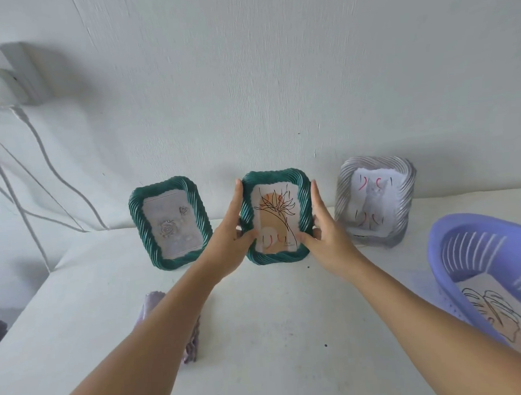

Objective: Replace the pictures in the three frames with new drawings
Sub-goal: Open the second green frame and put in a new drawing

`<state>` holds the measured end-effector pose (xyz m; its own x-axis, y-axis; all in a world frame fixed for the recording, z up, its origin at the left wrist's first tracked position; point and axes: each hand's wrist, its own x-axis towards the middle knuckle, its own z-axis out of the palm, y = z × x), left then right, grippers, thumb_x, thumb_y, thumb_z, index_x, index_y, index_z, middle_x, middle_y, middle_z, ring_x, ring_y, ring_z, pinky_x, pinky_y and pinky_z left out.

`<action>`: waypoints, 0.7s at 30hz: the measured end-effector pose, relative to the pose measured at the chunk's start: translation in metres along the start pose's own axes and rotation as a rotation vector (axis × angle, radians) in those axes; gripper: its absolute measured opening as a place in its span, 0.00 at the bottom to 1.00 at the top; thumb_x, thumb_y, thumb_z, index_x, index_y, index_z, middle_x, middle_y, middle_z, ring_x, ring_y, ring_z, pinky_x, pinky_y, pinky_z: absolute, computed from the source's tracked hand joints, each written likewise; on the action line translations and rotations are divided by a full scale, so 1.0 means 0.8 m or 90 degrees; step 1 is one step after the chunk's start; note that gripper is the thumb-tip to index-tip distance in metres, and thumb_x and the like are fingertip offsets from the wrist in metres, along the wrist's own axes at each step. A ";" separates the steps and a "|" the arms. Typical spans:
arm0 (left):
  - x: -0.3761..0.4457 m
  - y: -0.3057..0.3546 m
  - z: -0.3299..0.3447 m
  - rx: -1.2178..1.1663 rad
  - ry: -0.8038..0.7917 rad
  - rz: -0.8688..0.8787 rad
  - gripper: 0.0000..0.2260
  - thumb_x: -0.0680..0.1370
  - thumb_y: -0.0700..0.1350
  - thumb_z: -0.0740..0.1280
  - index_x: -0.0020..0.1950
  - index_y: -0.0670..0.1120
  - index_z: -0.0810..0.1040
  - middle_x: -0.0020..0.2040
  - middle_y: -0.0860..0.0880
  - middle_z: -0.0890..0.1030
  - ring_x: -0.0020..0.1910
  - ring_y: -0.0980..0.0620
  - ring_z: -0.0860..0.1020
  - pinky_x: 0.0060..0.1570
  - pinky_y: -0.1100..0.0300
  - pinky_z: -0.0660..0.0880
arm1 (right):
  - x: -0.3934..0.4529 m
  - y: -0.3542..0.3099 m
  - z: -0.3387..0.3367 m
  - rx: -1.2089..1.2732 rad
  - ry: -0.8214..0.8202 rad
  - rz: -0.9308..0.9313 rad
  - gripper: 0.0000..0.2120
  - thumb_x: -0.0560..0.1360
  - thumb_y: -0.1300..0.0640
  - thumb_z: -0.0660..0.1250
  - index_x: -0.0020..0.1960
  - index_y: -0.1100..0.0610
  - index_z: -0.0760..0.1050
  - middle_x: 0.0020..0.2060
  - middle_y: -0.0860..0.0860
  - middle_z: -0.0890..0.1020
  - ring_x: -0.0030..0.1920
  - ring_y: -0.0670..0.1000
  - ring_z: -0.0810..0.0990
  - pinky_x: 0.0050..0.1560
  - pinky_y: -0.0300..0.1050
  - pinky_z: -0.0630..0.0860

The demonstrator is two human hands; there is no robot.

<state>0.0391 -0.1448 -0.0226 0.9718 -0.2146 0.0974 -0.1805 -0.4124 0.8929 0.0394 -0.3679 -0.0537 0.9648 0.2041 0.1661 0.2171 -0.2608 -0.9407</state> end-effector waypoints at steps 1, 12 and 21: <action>-0.006 0.002 -0.002 -0.021 -0.007 -0.003 0.45 0.83 0.35 0.63 0.74 0.78 0.40 0.66 0.46 0.75 0.54 0.47 0.85 0.52 0.50 0.83 | -0.006 -0.003 -0.001 0.012 -0.007 -0.002 0.48 0.81 0.60 0.68 0.75 0.25 0.38 0.74 0.45 0.71 0.70 0.46 0.75 0.70 0.57 0.74; -0.055 0.031 -0.007 -0.136 -0.035 -0.026 0.44 0.82 0.29 0.61 0.79 0.71 0.46 0.60 0.46 0.81 0.58 0.47 0.84 0.54 0.50 0.82 | -0.050 -0.036 0.001 0.040 -0.044 0.020 0.47 0.82 0.59 0.67 0.77 0.28 0.36 0.77 0.38 0.64 0.71 0.33 0.68 0.67 0.33 0.71; -0.091 0.037 -0.005 -0.181 -0.054 -0.045 0.45 0.82 0.28 0.61 0.79 0.71 0.47 0.63 0.49 0.82 0.61 0.47 0.82 0.58 0.46 0.81 | -0.084 -0.043 0.005 0.135 -0.053 0.011 0.48 0.80 0.70 0.63 0.76 0.25 0.43 0.76 0.43 0.69 0.72 0.47 0.72 0.73 0.59 0.69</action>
<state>-0.0362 -0.1378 -0.0016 0.9622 -0.2721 0.0044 -0.0519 -0.1677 0.9845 -0.0335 -0.3684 -0.0335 0.9503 0.2815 0.1328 0.1563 -0.0628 -0.9857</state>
